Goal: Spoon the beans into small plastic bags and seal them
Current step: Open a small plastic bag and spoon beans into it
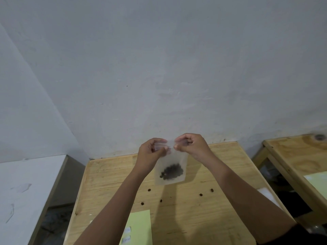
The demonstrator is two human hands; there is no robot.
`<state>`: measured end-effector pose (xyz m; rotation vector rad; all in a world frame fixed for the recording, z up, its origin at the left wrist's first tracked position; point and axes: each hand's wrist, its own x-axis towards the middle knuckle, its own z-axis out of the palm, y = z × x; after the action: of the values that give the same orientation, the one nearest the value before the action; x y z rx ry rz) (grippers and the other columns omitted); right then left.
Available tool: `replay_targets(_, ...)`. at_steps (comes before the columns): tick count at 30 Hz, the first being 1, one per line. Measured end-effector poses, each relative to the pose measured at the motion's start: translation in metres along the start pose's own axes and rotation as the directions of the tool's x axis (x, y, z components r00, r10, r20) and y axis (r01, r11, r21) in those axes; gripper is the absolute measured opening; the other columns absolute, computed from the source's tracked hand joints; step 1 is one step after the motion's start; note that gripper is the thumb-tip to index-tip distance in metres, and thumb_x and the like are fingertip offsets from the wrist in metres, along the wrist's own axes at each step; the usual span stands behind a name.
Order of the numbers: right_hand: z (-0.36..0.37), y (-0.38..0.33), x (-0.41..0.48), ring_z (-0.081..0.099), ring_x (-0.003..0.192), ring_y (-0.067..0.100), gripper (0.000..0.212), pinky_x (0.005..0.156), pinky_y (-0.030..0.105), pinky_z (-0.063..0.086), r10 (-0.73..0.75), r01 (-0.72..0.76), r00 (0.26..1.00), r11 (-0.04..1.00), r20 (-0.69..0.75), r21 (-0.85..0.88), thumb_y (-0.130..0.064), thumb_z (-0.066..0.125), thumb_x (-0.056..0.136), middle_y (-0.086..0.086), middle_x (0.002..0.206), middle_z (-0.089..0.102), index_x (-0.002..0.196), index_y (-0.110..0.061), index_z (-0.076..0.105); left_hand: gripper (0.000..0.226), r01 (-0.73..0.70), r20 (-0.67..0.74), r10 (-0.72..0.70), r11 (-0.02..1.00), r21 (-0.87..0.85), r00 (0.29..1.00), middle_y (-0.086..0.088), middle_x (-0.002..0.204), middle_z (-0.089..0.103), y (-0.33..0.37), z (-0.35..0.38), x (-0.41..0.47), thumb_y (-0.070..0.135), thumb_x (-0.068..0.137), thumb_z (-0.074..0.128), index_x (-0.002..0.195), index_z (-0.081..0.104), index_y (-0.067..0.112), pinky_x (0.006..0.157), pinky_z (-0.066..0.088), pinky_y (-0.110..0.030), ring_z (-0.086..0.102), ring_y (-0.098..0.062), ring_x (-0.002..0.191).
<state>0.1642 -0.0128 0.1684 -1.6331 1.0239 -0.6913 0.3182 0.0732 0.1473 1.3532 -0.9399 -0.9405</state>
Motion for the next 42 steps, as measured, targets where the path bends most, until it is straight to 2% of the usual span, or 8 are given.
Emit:
replay_targets(11,-0.006,0.005,-0.003,0.069,0.075,0.013,0.011,0.068,0.019,0.057,0.103,-0.113,0.993,0.968,0.056,0.226,0.005,0.064,0.083,0.007,0.085,0.070,0.091,-0.002,0.067,0.026,0.004,0.129,-0.003,1.000,-0.012,0.992,-0.016,0.086,0.071,0.006,-0.004,-0.003,0.002,0.092,0.054,0.115,0.060,0.014,0.077,0.056,-0.034,0.069,-0.021,0.080)
replay_targets(18,-0.008,0.007,-0.005,0.069,0.069,0.009,0.013,0.061,0.016,0.055,0.089,-0.080,0.996,0.961,-0.020,0.264,0.008,0.065,0.081,0.010,0.080,0.069,0.082,-0.006,0.067,0.040,-0.057,0.042,0.057,0.998,-0.005,0.997,-0.028,0.089,0.064,-0.005,0.007,-0.010,0.006,0.093,0.055,0.126,0.048,0.028,0.082,0.055,-0.039,0.064,-0.028,0.088)
replay_targets(21,-0.012,0.009,-0.009,0.071,0.075,0.012,0.011,0.069,0.020,0.058,0.117,-0.079,0.988,0.942,-0.098,0.325,0.002,0.066,0.083,0.010,0.087,0.071,0.086,-0.008,0.068,0.059,-0.059,0.065,0.062,0.997,-0.053,0.996,-0.014,0.094,0.067,-0.010,0.012,-0.019,0.004,0.092,0.056,0.136,0.031,0.035,0.079,0.055,-0.027,0.067,-0.024,0.090)
replay_targets(26,-0.013,0.016,-0.016,0.071,0.080,0.017,0.022,0.070,0.022,0.057,0.166,-0.084,0.969,0.917,-0.181,0.389,-0.005,0.070,0.081,0.010,0.097,0.071,0.101,-0.012,0.064,0.067,-0.041,0.101,0.041,0.999,0.003,0.994,0.002,0.087,0.064,-0.021,0.022,-0.027,0.004,0.090,0.059,0.142,0.027,0.032,0.066,0.056,-0.032,0.065,-0.016,0.069)
replay_targets(29,-0.008,0.037,-0.028,0.065,0.091,0.015,0.037,0.079,0.030,0.054,0.183,-0.114,0.952,0.955,-0.245,0.273,-0.014,0.072,0.081,-0.001,0.105,0.062,0.113,-0.024,0.055,0.065,0.012,0.062,-0.010,1.000,-0.028,0.998,0.002,0.110,0.062,-0.029,0.028,-0.032,0.007,0.090,0.061,0.141,0.029,0.031,0.070,0.058,-0.040,0.067,-0.030,0.090)
replay_targets(33,0.003,0.075,-0.054,0.058,0.088,0.001,0.051,0.072,0.019,0.051,0.177,-0.151,0.958,0.981,-0.228,0.126,-0.013,0.072,0.081,-0.004,0.104,0.058,0.123,-0.024,0.046,0.062,0.121,0.005,-0.121,0.992,-0.047,0.993,-0.007,0.125,0.056,-0.060,0.036,-0.045,0.010,0.089,0.062,0.136,0.031,0.036,0.069,0.059,-0.035,0.068,-0.024,0.095)
replay_targets(35,0.006,0.094,-0.069,0.055,0.088,-0.001,0.049,0.067,0.009,0.047,0.199,-0.194,0.961,0.980,-0.191,0.044,-0.010,0.070,0.082,-0.003,0.104,0.054,0.125,-0.018,0.046,0.066,0.188,0.006,-0.188,0.982,0.012,0.982,-0.012,0.119,0.058,-0.081,0.041,-0.056,0.015,0.089,0.063,0.140,0.028,0.035,0.069,0.059,-0.038,0.069,-0.024,0.084)
replay_targets(42,0.014,0.162,-0.117,0.055,0.105,0.018,0.053,0.080,0.019,0.044,0.296,-0.310,0.950,0.929,-0.096,-0.204,-0.010,0.069,0.082,0.004,0.113,0.053,0.130,-0.011,0.048,0.073,0.435,0.039,-0.440,0.895,0.093,0.897,-0.013,0.092,0.059,-0.147,0.058,-0.107,0.007,0.089,0.062,0.145,0.019,0.024,0.066,0.052,-0.040,0.062,-0.031,0.072)
